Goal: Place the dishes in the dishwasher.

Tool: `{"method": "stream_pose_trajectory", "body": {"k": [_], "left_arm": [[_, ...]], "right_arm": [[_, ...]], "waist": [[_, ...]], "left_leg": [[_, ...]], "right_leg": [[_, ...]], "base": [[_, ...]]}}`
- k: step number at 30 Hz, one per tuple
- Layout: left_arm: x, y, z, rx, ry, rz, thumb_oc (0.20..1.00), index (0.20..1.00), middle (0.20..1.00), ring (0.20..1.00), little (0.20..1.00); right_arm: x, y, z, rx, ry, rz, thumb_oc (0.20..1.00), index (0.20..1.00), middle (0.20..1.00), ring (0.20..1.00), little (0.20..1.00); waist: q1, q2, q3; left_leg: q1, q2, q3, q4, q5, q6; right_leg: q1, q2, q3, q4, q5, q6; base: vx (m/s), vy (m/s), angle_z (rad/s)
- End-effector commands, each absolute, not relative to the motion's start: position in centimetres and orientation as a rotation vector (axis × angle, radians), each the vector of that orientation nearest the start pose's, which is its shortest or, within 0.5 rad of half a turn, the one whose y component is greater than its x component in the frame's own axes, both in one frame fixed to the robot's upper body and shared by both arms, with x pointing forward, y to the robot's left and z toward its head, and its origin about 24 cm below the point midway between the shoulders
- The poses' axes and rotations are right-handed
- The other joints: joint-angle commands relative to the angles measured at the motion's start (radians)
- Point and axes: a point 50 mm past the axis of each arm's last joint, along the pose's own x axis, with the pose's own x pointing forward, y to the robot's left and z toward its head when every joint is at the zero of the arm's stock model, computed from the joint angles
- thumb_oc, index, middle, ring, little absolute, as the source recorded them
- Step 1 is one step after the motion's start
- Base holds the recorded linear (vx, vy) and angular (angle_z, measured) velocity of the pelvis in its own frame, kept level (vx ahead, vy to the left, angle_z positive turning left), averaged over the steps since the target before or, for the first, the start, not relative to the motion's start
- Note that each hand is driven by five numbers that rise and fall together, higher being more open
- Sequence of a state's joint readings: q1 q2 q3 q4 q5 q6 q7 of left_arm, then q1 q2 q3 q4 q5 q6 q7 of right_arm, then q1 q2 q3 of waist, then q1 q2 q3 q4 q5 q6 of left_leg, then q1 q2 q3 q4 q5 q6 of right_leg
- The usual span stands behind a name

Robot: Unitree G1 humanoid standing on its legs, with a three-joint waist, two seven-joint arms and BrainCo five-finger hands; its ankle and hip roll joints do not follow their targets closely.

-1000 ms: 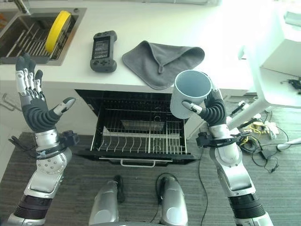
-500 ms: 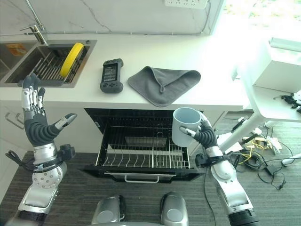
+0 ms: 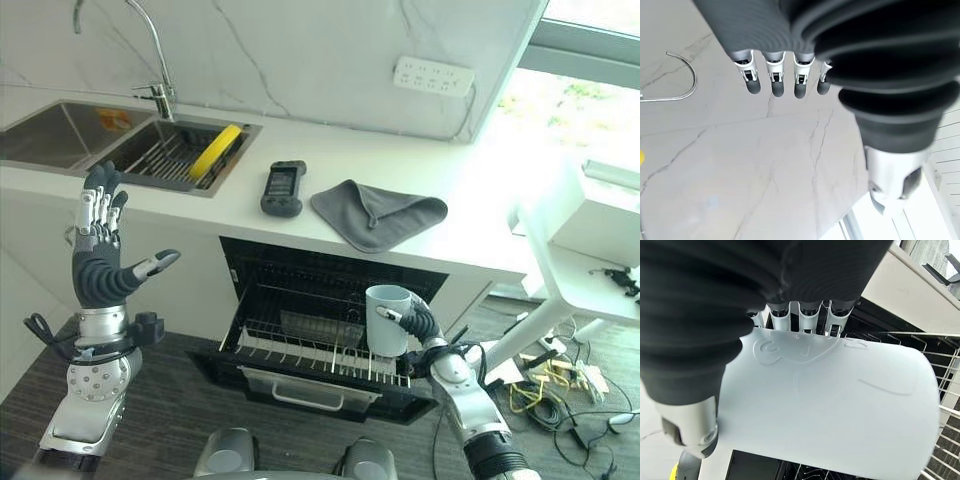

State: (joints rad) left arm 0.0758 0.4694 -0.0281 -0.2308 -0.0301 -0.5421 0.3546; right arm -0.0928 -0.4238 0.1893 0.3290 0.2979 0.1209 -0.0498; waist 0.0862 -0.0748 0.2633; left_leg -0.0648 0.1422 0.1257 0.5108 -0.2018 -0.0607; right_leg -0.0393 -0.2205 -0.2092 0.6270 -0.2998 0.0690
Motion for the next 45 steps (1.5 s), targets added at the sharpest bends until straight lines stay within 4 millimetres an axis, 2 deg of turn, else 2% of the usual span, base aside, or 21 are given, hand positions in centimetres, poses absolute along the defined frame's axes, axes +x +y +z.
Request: {"method": "stream_pose_trajectory", "body": {"k": [1, 8, 14, 15, 16, 17, 24, 34, 38, 41, 45], "left_arm": [[20.9, 20.7, 15.2, 0.234, -0.775, 0.096, 1.0, 1.0, 1.0, 1.0, 1.0], [21.5, 20.3, 15.0, 0.233, -0.731, 0.04, 1.0, 1.0, 1.0, 1.0, 1.0], [21.5, 20.2, 14.7, 0.23, -0.68, 0.001, 1.0, 1.0, 1.0, 1.0, 1.0], [21.5, 20.2, 14.6, 0.23, -0.668, -0.005, 1.0, 1.0, 1.0, 1.0, 1.0], [21.5, 20.2, 14.5, 0.229, -0.661, -0.007, 1.0, 1.0, 1.0, 1.0, 1.0], [21.5, 20.2, 14.5, 0.228, -0.653, -0.008, 1.0, 1.0, 1.0, 1.0, 1.0], [21.2, 20.1, 14.2, 0.219, -0.616, -0.035, 1.0, 1.0, 1.0, 1.0, 1.0], [20.6, 20.5, 13.7, 0.217, -0.585, -0.04, 1.0, 1.0, 1.0, 1.0, 1.0], [20.6, 20.7, 13.9, 0.212, -0.591, -0.034, 1.0, 1.0, 1.0, 1.0, 1.0], [20.6, 21.1, 14.2, 0.211, -0.604, -0.013, 1.0, 1.0, 1.0, 1.0, 1.0], [20.3, 21.8, 14.4, 0.209, -0.628, 0.029, 1.0, 1.0, 1.0, 1.0, 1.0]], "right_arm": [[27.6, -21.3, -0.4, -0.129, 0.37, 0.019, 0.2, 0.2, 0.2, 0.2, 0.2], [27.0, -22.8, -4.2, -0.008, 0.599, -0.087, 0.2, 0.2, 0.2, 0.2, 0.2], [24.4, -24.9, -7.8, 0.091, 0.798, -0.235, 0.2, 0.2, 0.2, 0.2, 0.2], [23.8, -25.4, -8.3, 0.096, 0.834, -0.266, 0.464, 0.464, 0.464, 0.464, 0.464], [23.5, -25.7, -8.5, 0.093, 0.843, -0.283, 0.771, 0.771, 0.771, 0.771, 0.771], [23.2, -26.0, -8.7, 0.094, 0.85, -0.294, 1.0, 1.0, 1.0, 1.0, 1.0], [23.8, -26.9, -8.2, 0.097, 0.817, -0.355, 1.0, 1.0, 1.0, 1.0, 1.0], [23.3, -26.1, -8.6, 0.123, 0.805, -0.319, 1.0, 1.0, 1.0, 1.0, 1.0], [24.6, -26.0, -7.3, 0.116, 0.719, -0.33, 1.0, 1.0, 1.0, 1.0, 1.0], [26.3, -25.5, -4.9, 0.095, 0.604, -0.336, 1.0, 1.0, 1.0, 1.0, 1.0], [27.1, -24.5, -2.5, 0.107, 0.477, -0.306, 1.0, 1.0, 1.0, 1.0, 1.0]], "waist": [[0.011, 0.01, -0.016], [0.043, 0.014, -0.028], [0.066, 0.02, -0.044], [0.069, 0.021, -0.048], [0.07, 0.023, -0.049], [0.07, 0.025, -0.05], [0.076, 0.036, -0.052], [0.073, 0.037, -0.06], [0.073, 0.035, -0.053], [0.064, 0.033, -0.043], [0.044, 0.028, -0.034]], "left_leg": [[0.003, -0.026, -0.061, 0.06, 0.005, 0.074], [0.026, -0.031, -0.077, 0.067, -0.004, 0.081], [0.038, -0.03, -0.089, 0.079, -0.013, 0.088], [0.042, -0.03, -0.09, 0.08, -0.015, 0.089], [0.044, -0.03, -0.092, 0.082, -0.016, 0.09], [0.045, -0.03, -0.094, 0.082, -0.016, 0.091], [0.053, -0.03, -0.099, 0.091, -0.021, 0.093], [0.072, -0.026, -0.093, 0.088, -0.027, 0.09], [0.072, -0.024, -0.092, 0.088, -0.028, 0.089], [0.074, -0.025, -0.087, 0.078, -0.029, 0.088], [0.086, -0.024, -0.075, 0.047, -0.019, 0.086]], "right_leg": [[-0.024, 0.023, 0.012, -0.062, 0.181, -0.022], [-0.005, 0.015, -0.003, -0.045, 0.178, -0.023], [0.011, 0.005, -0.016, -0.026, 0.172, -0.02], [0.016, 0.005, -0.018, -0.026, 0.17, -0.02], [0.017, 0.005, -0.018, -0.023, 0.168, -0.02], [0.017, 0.004, -0.018, -0.018, 0.167, -0.021], [0.023, 0.0, -0.015, -0.007, 0.163, -0.018], [0.049, -0.002, -0.015, -0.016, 0.157, -0.015], [0.049, -0.001, -0.015, -0.015, 0.156, -0.012], [0.045, 0.001, -0.012, -0.019, 0.157, -0.008], [0.045, 0.009, -0.006, -0.04, 0.164, 0.0]], "base": [[0.11, -0.004, 0.06], [0.13, -0.011, 0.1], [0.14, -0.011, 0.05], [0.13, 0.002, 0.03], [0.13, 0.005, 0.06], [0.1, 0.009, 0.09], [0.08, -0.001, 0.05], [0.05, 0.005, -0.01], [-0.01, 0.0, 0.0], [-0.05, 0.006, -0.01], [-0.07, -0.008, -0.01]]}}
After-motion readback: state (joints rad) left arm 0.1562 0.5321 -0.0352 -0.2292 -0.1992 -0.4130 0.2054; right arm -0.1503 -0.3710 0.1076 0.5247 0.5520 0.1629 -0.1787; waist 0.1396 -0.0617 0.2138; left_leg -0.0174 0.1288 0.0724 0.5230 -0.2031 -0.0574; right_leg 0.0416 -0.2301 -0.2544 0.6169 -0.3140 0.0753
